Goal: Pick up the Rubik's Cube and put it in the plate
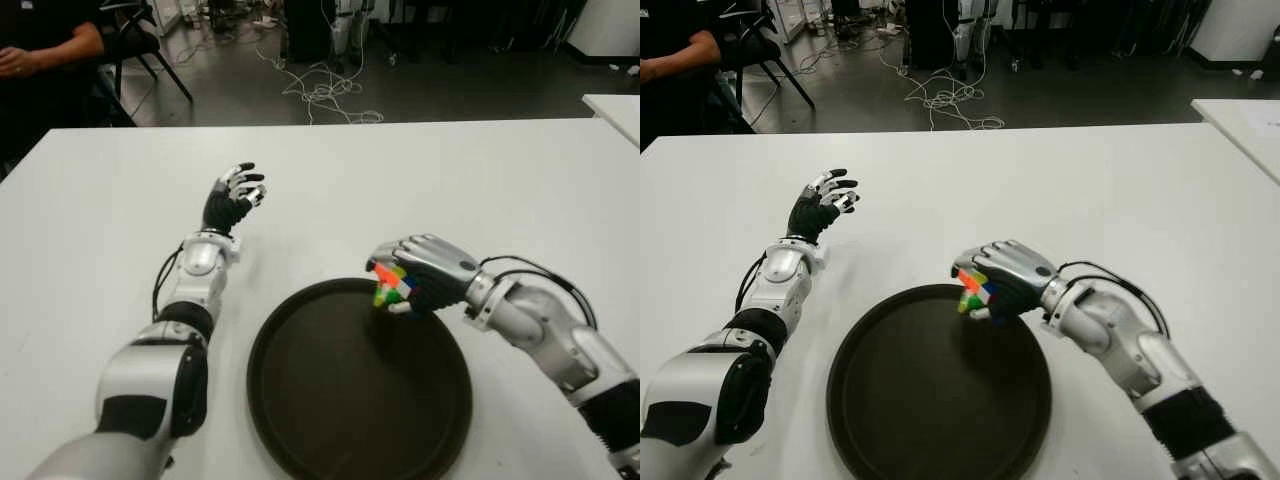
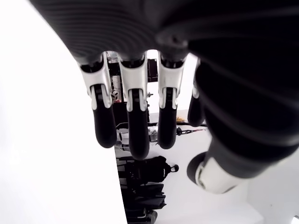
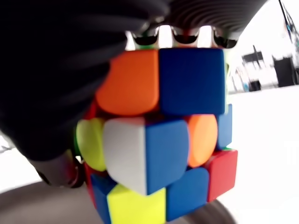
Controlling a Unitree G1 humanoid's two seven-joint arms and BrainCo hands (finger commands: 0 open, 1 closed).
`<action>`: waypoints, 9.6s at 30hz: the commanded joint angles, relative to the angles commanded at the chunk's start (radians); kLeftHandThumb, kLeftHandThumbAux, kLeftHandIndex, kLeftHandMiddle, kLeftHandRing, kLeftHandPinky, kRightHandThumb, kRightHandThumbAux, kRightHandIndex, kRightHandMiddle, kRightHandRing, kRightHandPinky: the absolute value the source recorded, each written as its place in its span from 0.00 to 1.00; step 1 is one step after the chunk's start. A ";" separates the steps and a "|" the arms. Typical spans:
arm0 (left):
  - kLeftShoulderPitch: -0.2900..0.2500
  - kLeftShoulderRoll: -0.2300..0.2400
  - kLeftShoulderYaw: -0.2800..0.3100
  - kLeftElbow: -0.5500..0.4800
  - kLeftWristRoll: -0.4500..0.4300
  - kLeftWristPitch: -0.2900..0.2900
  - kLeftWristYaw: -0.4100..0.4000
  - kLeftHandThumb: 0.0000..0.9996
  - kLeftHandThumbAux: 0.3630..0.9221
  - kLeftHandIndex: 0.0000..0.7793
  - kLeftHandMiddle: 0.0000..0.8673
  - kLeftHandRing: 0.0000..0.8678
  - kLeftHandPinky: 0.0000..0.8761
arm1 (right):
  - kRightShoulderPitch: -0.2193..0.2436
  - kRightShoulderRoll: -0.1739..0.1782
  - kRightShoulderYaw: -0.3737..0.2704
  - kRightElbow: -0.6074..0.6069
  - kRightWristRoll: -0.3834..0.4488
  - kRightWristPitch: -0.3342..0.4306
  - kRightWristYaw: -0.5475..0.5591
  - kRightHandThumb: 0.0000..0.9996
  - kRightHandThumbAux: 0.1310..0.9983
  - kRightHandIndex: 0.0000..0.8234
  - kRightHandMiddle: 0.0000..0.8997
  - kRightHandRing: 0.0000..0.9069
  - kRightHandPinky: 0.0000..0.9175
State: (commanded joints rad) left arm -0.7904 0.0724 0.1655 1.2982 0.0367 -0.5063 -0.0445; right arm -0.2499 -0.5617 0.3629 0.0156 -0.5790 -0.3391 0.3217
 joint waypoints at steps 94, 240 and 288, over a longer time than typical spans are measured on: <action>-0.008 0.001 -0.007 0.004 0.003 0.010 -0.006 0.32 0.75 0.26 0.32 0.36 0.37 | 0.034 0.344 -0.064 0.249 0.747 -0.158 0.363 0.70 0.69 0.49 0.29 0.24 0.20; -0.002 0.023 -0.014 0.004 0.002 0.037 -0.057 0.29 0.64 0.28 0.33 0.35 0.38 | -0.405 0.333 -0.503 1.238 0.530 -0.311 -0.389 0.01 0.71 0.20 0.26 0.26 0.27; -0.004 0.024 0.000 0.008 0.004 0.038 -0.059 0.25 0.65 0.27 0.32 0.34 0.37 | -0.416 0.377 -0.611 1.249 0.624 -0.279 -0.324 0.00 0.74 0.26 0.31 0.32 0.30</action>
State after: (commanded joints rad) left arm -0.7944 0.0967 0.1652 1.3062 0.0408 -0.4686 -0.1035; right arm -0.6663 -0.1843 -0.2476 1.2647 0.0453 -0.6183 -0.0021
